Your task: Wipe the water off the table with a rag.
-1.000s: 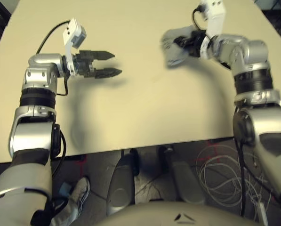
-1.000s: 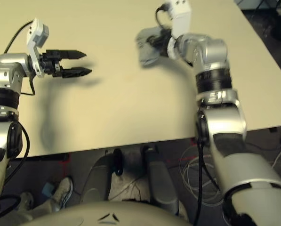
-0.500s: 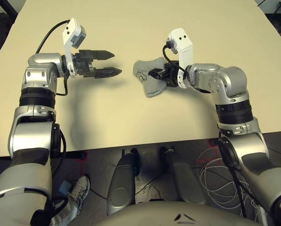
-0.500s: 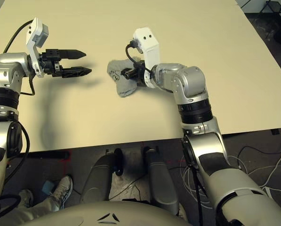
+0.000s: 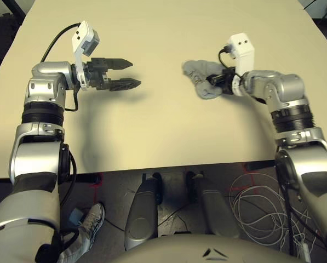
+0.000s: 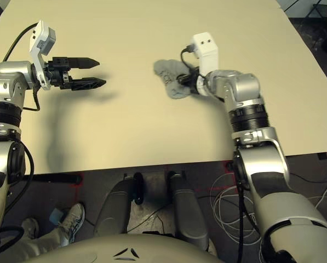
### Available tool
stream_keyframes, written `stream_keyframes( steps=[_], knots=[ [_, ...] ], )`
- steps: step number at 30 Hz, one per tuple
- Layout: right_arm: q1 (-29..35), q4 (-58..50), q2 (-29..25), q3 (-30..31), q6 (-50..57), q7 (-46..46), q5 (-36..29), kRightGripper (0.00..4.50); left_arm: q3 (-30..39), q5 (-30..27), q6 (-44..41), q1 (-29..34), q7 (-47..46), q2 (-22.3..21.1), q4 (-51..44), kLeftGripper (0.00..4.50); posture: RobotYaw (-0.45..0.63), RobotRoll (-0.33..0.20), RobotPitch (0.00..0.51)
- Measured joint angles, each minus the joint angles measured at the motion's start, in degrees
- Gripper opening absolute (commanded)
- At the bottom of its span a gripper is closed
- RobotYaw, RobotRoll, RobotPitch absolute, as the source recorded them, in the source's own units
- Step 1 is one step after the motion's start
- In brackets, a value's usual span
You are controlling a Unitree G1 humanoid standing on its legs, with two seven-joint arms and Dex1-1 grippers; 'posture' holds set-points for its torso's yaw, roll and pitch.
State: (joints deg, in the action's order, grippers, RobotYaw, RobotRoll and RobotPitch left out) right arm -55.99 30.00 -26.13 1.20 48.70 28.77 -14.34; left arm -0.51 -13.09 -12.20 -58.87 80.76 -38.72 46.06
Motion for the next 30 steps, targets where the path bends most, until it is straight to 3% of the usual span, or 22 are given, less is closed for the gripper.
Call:
stream_keyframes(
  steps=[8,14,18,20,24,30],
  knots=[
    [-0.7,2.4,-1.8,0.0,-1.4,1.2,1.2,0.14,0.0,0.0,0.4,0.0,0.0,0.3,0.4,4.50,-0.02,0.000,0.258],
    [-1.3,3.9,-3.9,-0.9,-2.7,6.6,0.4,2.23,0.6,-0.1,0.5,0.0,-1.7,0.6,1.0,4.50,0.00,0.000,0.258],
    [-2.9,2.8,-10.0,-0.9,-5.3,17.3,-1.0,3.66,4.5,-0.4,4.6,0.0,-10.2,2.1,1.0,4.50,0.00,0.000,0.258],
    [-5.7,4.8,-12.0,-3.3,-8.7,18.2,-1.2,4.46,7.2,-0.5,7.6,0.0,-15.9,2.4,1.8,4.50,0.00,0.000,0.258],
    [-11.5,16.9,-13.4,-9.3,-24.5,12.1,0.0,4.49,11.8,-0.5,14.9,0.0,-28.3,3.8,3.9,4.50,-0.01,0.000,0.264],
    [-10.9,37.0,-11.3,-11.2,-47.5,1.6,4.6,4.49,15.7,-0.1,24.3,0.2,-43.7,5.8,11.1,4.50,-0.02,0.000,0.281]
  ],
)
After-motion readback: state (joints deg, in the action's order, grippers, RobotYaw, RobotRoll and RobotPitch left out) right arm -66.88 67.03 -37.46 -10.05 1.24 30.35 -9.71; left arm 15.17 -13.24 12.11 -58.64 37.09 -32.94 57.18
